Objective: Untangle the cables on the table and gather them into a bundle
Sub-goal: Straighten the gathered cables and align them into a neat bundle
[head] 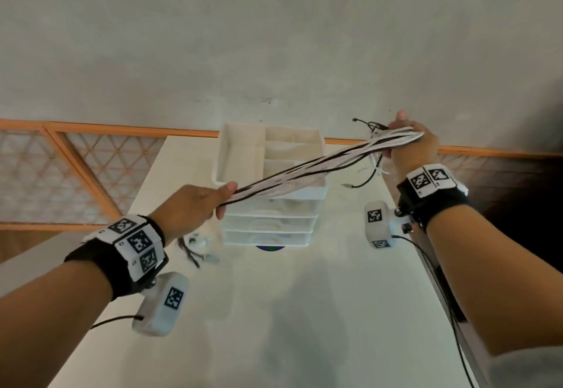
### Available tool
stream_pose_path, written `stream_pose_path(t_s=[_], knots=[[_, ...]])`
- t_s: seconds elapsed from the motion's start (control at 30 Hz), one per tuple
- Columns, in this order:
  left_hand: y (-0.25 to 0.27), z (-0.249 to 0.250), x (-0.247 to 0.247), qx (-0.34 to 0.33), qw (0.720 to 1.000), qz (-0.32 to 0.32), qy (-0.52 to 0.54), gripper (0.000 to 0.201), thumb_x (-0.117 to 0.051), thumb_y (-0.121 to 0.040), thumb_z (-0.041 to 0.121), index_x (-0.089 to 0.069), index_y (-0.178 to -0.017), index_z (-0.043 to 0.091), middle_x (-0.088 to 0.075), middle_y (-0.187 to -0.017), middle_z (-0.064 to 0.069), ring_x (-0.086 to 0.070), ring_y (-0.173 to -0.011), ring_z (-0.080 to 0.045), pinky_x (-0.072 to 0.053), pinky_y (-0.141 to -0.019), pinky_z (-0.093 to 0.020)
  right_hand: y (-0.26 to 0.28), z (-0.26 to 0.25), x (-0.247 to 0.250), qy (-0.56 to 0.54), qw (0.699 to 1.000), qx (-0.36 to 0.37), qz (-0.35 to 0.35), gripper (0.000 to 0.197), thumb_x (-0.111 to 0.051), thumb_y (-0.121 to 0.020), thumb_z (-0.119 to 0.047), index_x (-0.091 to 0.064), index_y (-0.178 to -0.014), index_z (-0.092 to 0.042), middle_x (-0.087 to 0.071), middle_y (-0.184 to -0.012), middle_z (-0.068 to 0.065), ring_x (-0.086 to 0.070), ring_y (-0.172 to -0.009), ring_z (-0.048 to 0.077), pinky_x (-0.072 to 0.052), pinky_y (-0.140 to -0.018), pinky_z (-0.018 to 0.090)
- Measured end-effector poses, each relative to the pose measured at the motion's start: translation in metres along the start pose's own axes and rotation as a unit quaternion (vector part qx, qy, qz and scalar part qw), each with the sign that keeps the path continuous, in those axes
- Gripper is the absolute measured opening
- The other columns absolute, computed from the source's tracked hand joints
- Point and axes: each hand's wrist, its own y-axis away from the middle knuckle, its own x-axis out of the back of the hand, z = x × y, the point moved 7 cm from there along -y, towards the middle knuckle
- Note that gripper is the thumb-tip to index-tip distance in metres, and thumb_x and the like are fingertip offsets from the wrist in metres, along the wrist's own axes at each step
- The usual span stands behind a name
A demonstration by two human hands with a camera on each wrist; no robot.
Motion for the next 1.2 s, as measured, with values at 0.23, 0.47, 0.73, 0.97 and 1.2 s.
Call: stream_pose_path(t_s=[0.23, 0.47, 0.73, 0.97, 1.2], knots=[[-0.006, 0.013, 0.016, -0.041, 0.991, 0.066, -0.111, 0.057, -0.056, -0.085, 0.065, -0.058, -0.057, 0.015, -0.043, -0.035, 0.011, -0.041, -0.034, -0.004, -0.03, -0.049, -0.027, 0.056, 0.178, -0.009, 0.187, 0.954, -0.148, -0.18, 0.028, -0.057, -0.096, -0.001, -0.062, -0.123, 0.002, -0.073, -0.081, 0.006, -0.064, -0.068, 0.023, -0.052, -0.065, 0.034], [-0.001, -0.007, -0.019, -0.037, 0.975, -0.004, -0.218, 0.061, -0.051, -0.088, 0.065, -0.046, -0.058, 0.011, -0.044, -0.052, 0.0, -0.043, -0.05, -0.018, -0.031, -0.054, -0.031, 0.138, 0.239, 0.02, 0.347, 0.873, -0.121, -0.321, 0.048, -0.072, -0.082, -0.013, -0.058, -0.111, -0.047, -0.067, -0.078, -0.004, -0.066, -0.076, 0.02, -0.051, -0.071, 0.031], [0.012, 0.018, -0.035, -0.083, 0.959, -0.065, -0.263, 0.047, -0.041, -0.1, 0.052, -0.059, -0.077, 0.016, -0.059, -0.074, 0.0, -0.056, -0.069, -0.014, -0.038, -0.057, -0.025, 0.131, 0.127, 0.007, 0.418, 0.839, 0.023, -0.346, 0.084, -0.062, -0.072, -0.017, -0.037, -0.143, -0.054, -0.06, -0.069, -0.005, -0.057, -0.07, 0.015, -0.058, -0.081, 0.04], [0.033, 0.046, -0.069, -0.156, 0.965, -0.126, -0.17, 0.015, -0.07, -0.087, 0.033, -0.064, -0.098, 0.023, -0.068, -0.09, 0.007, -0.063, -0.079, -0.01, -0.046, -0.066, -0.022, 0.229, 0.037, -0.09, 0.205, 0.856, 0.155, -0.448, 0.063, -0.079, -0.077, -0.028, -0.057, -0.135, -0.037, -0.074, -0.107, -0.006, -0.068, -0.096, 0.008, -0.051, -0.087, 0.022], [0.041, -0.029, -0.075, -0.068, 0.993, -0.071, -0.067, 0.031, -0.051, -0.098, 0.044, -0.059, -0.09, 0.015, -0.067, -0.08, -0.001, -0.069, -0.079, -0.019, -0.052, -0.076, -0.036, 0.211, 0.029, -0.052, 0.109, 0.947, 0.147, -0.265, 0.006, -0.072, -0.089, -0.01, -0.078, -0.091, -0.012, -0.069, -0.069, -0.005, -0.057, -0.06, 0.002, -0.041, -0.058, 0.013]])
